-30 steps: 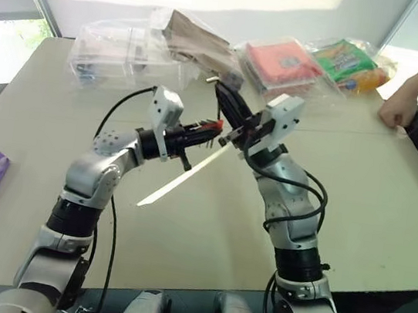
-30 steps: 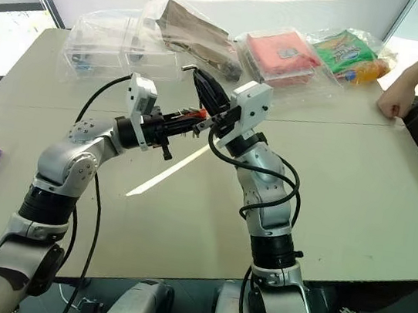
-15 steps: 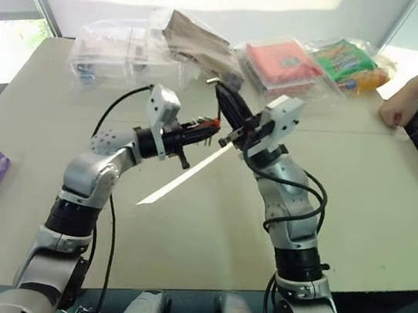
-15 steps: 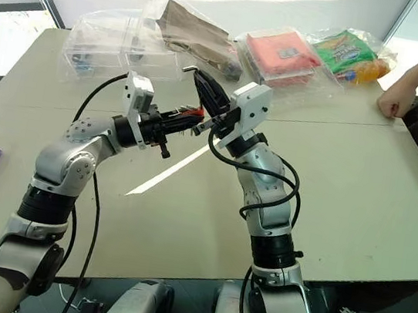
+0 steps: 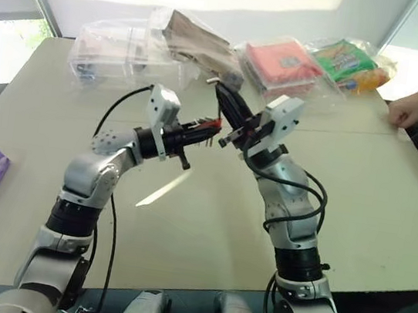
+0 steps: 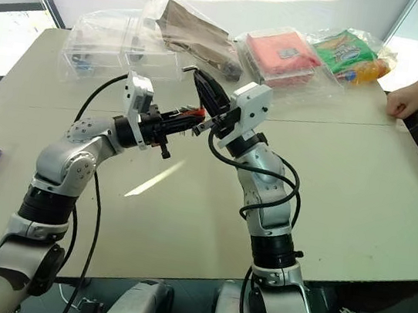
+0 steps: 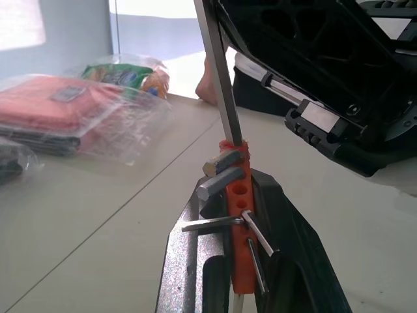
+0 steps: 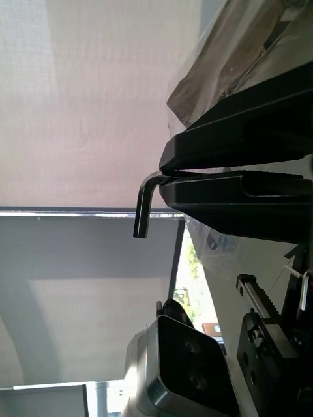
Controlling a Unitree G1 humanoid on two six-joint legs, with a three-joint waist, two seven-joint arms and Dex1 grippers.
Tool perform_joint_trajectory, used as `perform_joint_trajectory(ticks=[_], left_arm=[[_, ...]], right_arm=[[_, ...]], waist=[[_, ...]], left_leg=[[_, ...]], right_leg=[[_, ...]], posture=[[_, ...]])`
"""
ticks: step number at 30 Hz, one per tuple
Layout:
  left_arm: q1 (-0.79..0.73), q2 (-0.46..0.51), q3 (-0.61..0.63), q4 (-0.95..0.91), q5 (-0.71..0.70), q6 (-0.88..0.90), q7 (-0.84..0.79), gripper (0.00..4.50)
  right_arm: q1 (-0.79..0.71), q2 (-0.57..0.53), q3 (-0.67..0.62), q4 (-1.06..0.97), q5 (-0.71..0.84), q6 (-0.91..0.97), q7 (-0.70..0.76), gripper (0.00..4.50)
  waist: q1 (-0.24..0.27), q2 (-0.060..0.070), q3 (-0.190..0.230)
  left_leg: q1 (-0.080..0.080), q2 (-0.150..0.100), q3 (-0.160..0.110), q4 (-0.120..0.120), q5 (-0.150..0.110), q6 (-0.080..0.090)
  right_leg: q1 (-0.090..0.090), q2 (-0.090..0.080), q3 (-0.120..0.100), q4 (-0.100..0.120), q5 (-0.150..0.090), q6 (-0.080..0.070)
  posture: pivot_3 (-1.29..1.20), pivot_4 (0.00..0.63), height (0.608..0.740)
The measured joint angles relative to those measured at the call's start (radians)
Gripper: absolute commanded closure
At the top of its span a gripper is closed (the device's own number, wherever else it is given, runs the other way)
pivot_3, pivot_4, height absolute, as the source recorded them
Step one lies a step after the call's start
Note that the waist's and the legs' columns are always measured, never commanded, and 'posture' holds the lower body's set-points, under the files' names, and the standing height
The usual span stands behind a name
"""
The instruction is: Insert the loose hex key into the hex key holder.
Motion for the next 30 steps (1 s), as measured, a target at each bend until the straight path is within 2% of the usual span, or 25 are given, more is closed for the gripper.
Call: perform_joint_trajectory(ticks=[30], left_arm=[[-0.003, -0.011, 0.022, -0.013, -0.072, 0.066, 0.041, 4.50]], right_arm=[[0.000, 0.002, 0.000, 0.009, -0.008, -0.017, -0.008, 4.48]], waist=[[0.000, 0.000, 0.000]], left_leg=[[0.000, 0.000, 0.000, 0.000, 0.000, 0.000]], right_leg=[[0.000, 0.000, 0.000, 0.000, 0.000, 0.000]], posture=[[0.00, 0.150, 0.740]])
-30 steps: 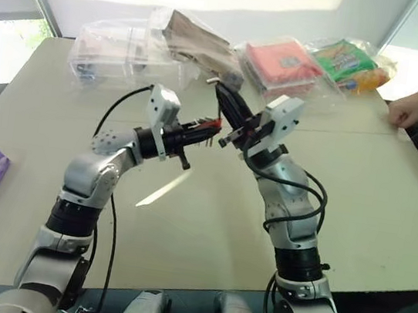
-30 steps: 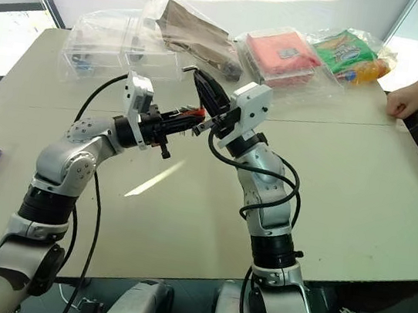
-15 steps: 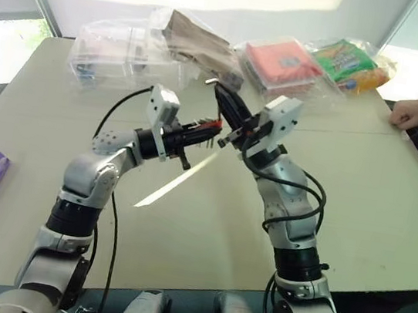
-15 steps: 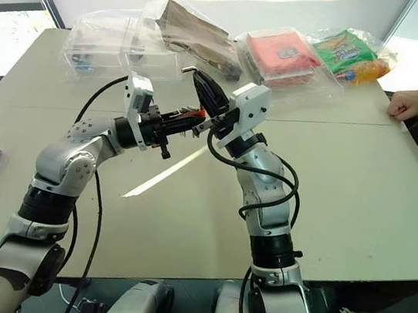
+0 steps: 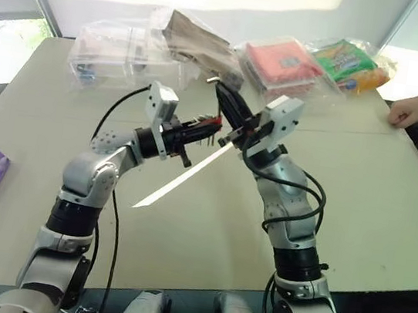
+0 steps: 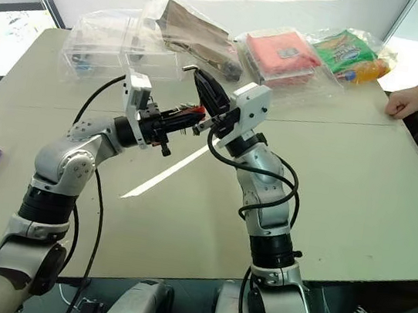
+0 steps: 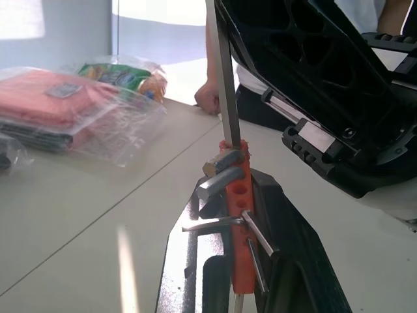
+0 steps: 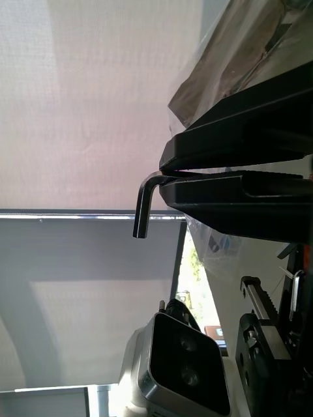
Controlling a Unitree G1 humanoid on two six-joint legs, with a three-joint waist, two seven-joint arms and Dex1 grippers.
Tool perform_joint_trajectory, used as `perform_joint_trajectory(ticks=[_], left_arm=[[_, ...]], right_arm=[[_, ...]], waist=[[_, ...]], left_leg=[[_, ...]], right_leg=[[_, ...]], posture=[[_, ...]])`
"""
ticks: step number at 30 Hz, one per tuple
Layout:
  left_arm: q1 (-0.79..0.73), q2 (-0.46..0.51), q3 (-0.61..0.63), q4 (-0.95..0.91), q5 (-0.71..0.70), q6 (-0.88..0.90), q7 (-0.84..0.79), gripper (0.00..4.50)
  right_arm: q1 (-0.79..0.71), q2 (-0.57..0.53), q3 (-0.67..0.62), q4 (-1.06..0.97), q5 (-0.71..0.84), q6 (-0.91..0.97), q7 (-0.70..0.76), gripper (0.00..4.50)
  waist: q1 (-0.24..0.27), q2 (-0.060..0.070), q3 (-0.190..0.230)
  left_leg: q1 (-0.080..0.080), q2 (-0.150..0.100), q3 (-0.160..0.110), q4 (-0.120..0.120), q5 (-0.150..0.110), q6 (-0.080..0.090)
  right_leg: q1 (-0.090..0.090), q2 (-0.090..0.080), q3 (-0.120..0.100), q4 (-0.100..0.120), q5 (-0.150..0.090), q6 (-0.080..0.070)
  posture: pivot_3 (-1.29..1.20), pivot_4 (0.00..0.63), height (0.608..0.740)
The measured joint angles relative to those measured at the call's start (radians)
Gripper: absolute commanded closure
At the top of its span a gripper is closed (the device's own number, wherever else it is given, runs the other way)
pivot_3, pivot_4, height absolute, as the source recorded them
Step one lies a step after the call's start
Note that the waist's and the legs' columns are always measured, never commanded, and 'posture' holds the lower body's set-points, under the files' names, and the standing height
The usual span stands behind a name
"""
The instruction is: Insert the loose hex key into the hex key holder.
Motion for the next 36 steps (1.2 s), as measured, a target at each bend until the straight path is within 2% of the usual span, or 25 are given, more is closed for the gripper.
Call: perform_joint_trajectory(ticks=[12, 13, 14, 18, 21, 28, 36], left_arm=[[0.000, 0.003, -0.004, 0.001, 0.004, 0.000, 0.000, 4.50], [0.000, 0.004, -0.005, 0.001, 0.008, -0.001, -0.002, 4.50], [0.000, 0.006, -0.005, 0.001, 0.010, -0.005, -0.004, 4.50], [0.000, 0.018, -0.004, 0.000, 0.024, -0.029, -0.013, 4.50], [-0.001, 0.018, -0.004, 0.000, 0.027, -0.037, -0.020, 4.50], [0.000, 0.018, -0.016, 0.000, 0.047, -0.057, -0.027, 4.50], [0.011, 0.019, -0.021, 0.005, 0.074, -0.080, -0.033, 4.50]], right_arm=[[0.008, -0.008, 0.001, -0.001, 0.000, 0.000, -0.001, 4.48], [0.009, -0.009, 0.001, -0.001, -0.001, 0.000, -0.002, 3.76], [0.012, -0.016, 0.000, -0.001, -0.002, 0.001, -0.005, 3.50], [0.033, -0.037, -0.017, 0.002, -0.005, 0.013, -0.019, 1.38], [0.041, -0.048, -0.025, 0.003, -0.010, 0.020, -0.024, 0.05], [0.122, -0.110, -0.032, -0.064, 0.009, 0.059, -0.002, 0.05], [0.276, -0.255, -0.153, -0.246, 0.097, 0.186, 0.013, 0.05]], waist=[[0.000, 0.000, 0.000], [0.000, 0.000, 0.000], [0.000, 0.000, 0.000], [0.001, 0.000, 0.000], [0.000, 0.000, 0.000], [0.003, 0.000, 0.000], [0.007, 0.000, 0.000]], left_leg=[[0.000, 0.000, 0.000, 0.000, 0.000, 0.000], [0.000, 0.000, 0.000, 0.000, 0.000, 0.000], [0.000, 0.000, 0.000, 0.000, 0.000, 0.000], [0.000, 0.000, 0.000, 0.000, 0.000, 0.000], [0.000, 0.000, 0.000, 0.000, 0.000, 0.000], [0.000, 0.000, 0.000, 0.000, 0.000, 0.000], [0.000, 0.000, 0.000, 0.000, 0.000, 0.001]], right_leg=[[0.000, 0.000, 0.000, 0.000, 0.000, 0.000], [0.000, 0.000, 0.000, 0.000, 0.000, 0.000], [0.000, 0.000, 0.000, 0.000, 0.000, 0.000], [0.000, 0.000, 0.000, 0.000, 0.000, 0.000], [0.000, 0.000, 0.000, 0.000, 0.000, 0.000], [0.000, 0.000, 0.000, 0.000, 0.000, 0.000], [0.001, 0.000, 0.000, -0.001, 0.000, 0.000]], posture=[[0.00, 0.150, 0.740], [0.00, 0.150, 0.740], [0.00, 0.150, 0.740], [0.00, 0.150, 0.740], [0.00, 0.150, 0.740], [0.00, 0.150, 0.740], [0.00, 0.150, 0.740]])
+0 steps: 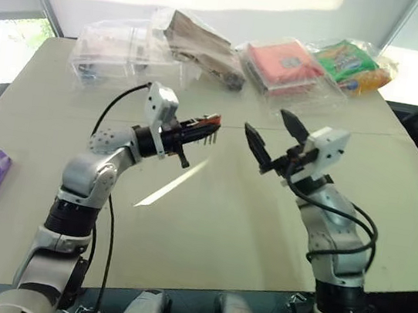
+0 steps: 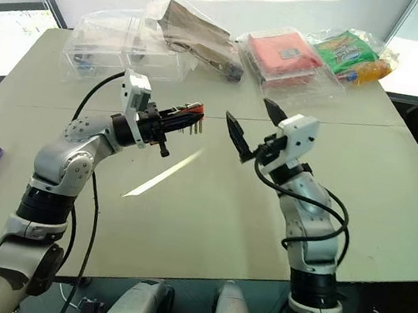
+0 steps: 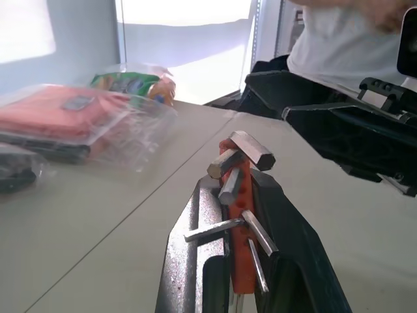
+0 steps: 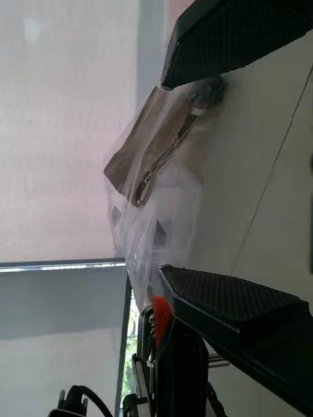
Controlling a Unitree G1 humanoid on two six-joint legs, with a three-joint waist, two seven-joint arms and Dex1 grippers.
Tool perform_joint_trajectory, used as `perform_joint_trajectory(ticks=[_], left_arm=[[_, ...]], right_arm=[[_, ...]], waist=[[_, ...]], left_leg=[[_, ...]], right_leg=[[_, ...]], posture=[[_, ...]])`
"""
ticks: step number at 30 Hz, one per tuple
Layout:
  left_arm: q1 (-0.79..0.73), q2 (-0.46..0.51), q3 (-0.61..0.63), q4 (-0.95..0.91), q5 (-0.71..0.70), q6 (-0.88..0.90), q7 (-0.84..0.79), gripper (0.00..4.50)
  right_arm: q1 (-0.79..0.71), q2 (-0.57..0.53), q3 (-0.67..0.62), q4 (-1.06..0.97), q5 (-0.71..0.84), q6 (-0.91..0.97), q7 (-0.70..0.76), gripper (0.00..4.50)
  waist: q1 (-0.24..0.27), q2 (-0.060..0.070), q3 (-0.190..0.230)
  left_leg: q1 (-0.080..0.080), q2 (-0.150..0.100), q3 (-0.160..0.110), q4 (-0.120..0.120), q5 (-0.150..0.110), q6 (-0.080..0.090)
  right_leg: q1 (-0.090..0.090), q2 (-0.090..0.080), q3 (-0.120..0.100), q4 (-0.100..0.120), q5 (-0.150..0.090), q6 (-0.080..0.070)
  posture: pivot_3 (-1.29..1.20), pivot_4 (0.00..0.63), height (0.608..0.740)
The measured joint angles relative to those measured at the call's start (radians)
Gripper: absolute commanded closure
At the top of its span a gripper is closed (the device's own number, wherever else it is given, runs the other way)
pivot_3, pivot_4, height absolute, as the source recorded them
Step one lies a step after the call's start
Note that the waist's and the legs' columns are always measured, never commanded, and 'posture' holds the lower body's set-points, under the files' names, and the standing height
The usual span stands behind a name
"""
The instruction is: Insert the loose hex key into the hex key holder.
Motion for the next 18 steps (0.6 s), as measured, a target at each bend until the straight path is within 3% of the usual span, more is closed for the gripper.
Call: perform_joint_trajectory(ticks=[6, 9, 18], left_arm=[[0.028, 0.000, -0.002, 0.013, -0.012, 0.092, 0.006, 4.50], [0.024, -0.062, -0.006, 0.050, -0.054, 0.188, 0.023, 4.50], [-0.037, -0.297, -0.094, 0.273, -0.051, 0.345, 0.111, 4.50]], right_arm=[[0.104, -0.146, -0.083, -0.063, 0.042, 0.076, 0.059, 0.05], [0.111, -0.197, -0.116, -0.073, 0.045, 0.085, 0.078, 0.05], [0.125, -0.195, -0.136, -0.079, 0.035, 0.084, 0.058, 0.05]], waist=[[0.000, 0.000, 0.000], [0.002, 0.000, 0.000], [0.005, 0.000, 0.000]], left_leg=[[0.000, 0.000, 0.000, 0.000, -0.003, 0.005], [0.001, 0.000, 0.000, 0.001, -0.003, 0.005], [0.002, 0.000, 0.000, 0.002, -0.003, 0.005]], right_leg=[[0.001, 0.000, 0.000, 0.000, 0.000, 0.000], [0.003, 0.000, 0.000, -0.001, 0.000, 0.000], [0.004, 0.000, -0.001, -0.002, 0.000, 0.000]], posture=[[0.00, 0.150, 0.740], [0.00, 0.150, 0.740], [0.00, 0.150, 0.740]])
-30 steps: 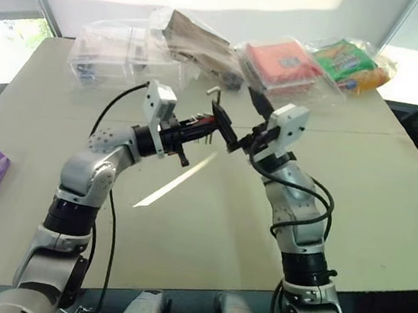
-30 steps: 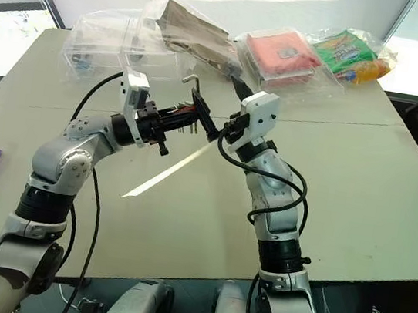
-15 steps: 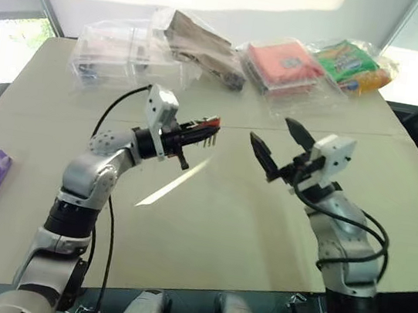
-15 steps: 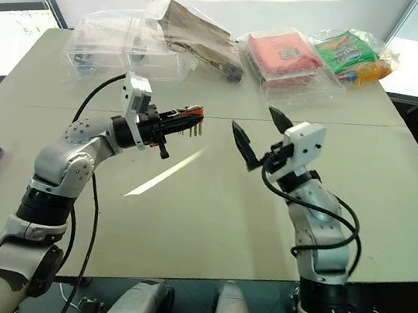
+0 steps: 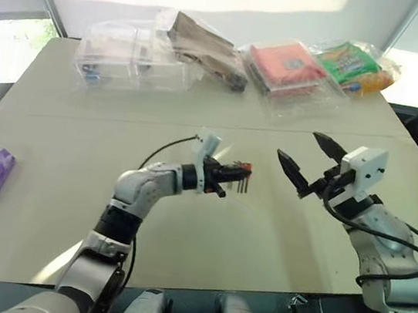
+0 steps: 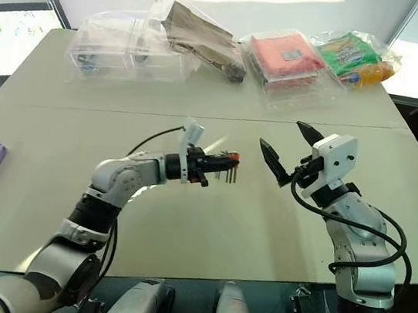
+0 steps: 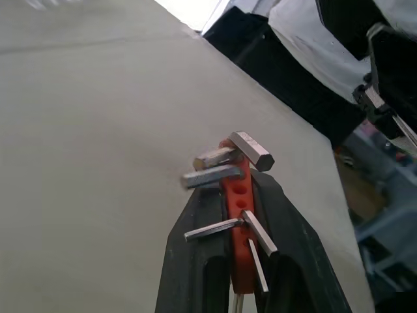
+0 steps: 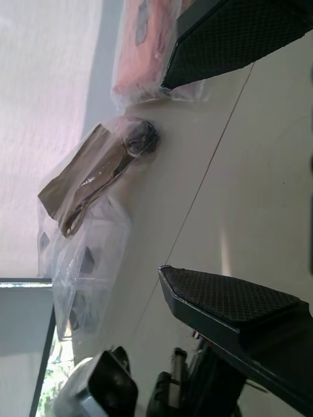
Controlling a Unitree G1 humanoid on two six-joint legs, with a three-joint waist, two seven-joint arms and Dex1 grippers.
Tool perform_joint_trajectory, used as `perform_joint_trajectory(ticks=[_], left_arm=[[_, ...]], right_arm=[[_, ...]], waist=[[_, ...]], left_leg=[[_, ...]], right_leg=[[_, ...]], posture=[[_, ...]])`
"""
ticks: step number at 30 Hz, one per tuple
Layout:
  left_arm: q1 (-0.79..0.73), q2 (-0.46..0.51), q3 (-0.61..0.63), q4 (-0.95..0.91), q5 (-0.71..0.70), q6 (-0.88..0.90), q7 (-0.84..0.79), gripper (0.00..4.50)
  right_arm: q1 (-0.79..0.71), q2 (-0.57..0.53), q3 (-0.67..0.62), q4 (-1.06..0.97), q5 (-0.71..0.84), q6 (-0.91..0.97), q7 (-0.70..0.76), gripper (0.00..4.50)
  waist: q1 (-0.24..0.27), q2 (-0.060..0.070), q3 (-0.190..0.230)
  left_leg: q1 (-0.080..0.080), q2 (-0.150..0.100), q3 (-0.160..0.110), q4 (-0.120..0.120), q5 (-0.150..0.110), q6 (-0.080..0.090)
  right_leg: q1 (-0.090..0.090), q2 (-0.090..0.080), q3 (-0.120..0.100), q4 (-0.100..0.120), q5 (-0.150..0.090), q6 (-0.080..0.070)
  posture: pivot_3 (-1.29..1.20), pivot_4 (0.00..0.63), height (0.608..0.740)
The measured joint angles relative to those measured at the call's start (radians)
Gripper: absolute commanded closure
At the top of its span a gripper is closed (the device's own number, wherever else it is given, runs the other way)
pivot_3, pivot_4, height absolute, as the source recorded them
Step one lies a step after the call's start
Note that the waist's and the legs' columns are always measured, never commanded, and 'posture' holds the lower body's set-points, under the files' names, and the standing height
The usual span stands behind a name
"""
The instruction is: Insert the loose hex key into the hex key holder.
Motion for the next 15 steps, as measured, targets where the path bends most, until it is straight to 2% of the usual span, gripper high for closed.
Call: perform_joint_trajectory(ticks=[6, 8, 9, 15], left_arm=[[-0.004, -0.068, 0.029, 0.083, -0.001, 0.075, 0.079, 4.50], [-0.010, -0.078, 0.056, 0.107, -0.002, 0.094, 0.104, 3.59], [-0.014, -0.080, 0.069, 0.116, -0.004, 0.105, 0.118, 3.39], [-0.042, -0.077, 0.101, 0.145, -0.013, 0.138, 0.141, 0.33]], right_arm=[[0.040, 0.010, -0.002, -0.017, -0.006, 0.000, -0.032, 0.05], [0.043, 0.015, 0.001, -0.034, -0.010, 0.000, -0.040, 0.00], [0.046, 0.018, 0.003, -0.042, -0.013, 0.000, -0.043, 0.00], [0.045, 0.024, 0.020, -0.046, -0.023, 0.000, -0.051, 0.00]], waist=[[-0.003, 0.000, 0.000], [-0.002, 0.000, 0.000], [-0.002, 0.000, 0.000], [0.000, 0.000, -0.001]], left_leg=[[0.000, 0.000, 0.000, 0.000, 0.000, 0.000], [0.001, 0.000, 0.000, 0.000, 0.000, -0.001], [0.001, 0.000, 0.000, 0.000, 0.000, -0.001], [0.002, 0.000, 0.000, 0.000, 0.002, -0.003]], right_leg=[[0.000, 0.000, 0.000, 0.000, 0.000, 0.000], [0.000, 0.000, 0.000, 0.000, 0.000, 0.000], [0.000, 0.000, 0.000, 0.000, 0.000, 0.000], [0.002, 0.000, 0.000, 0.000, 0.000, 0.000]], posture=[[0.00, 0.150, 0.740], [0.00, 0.150, 0.740], [0.00, 0.150, 0.740], [0.00, 0.150, 0.740]])
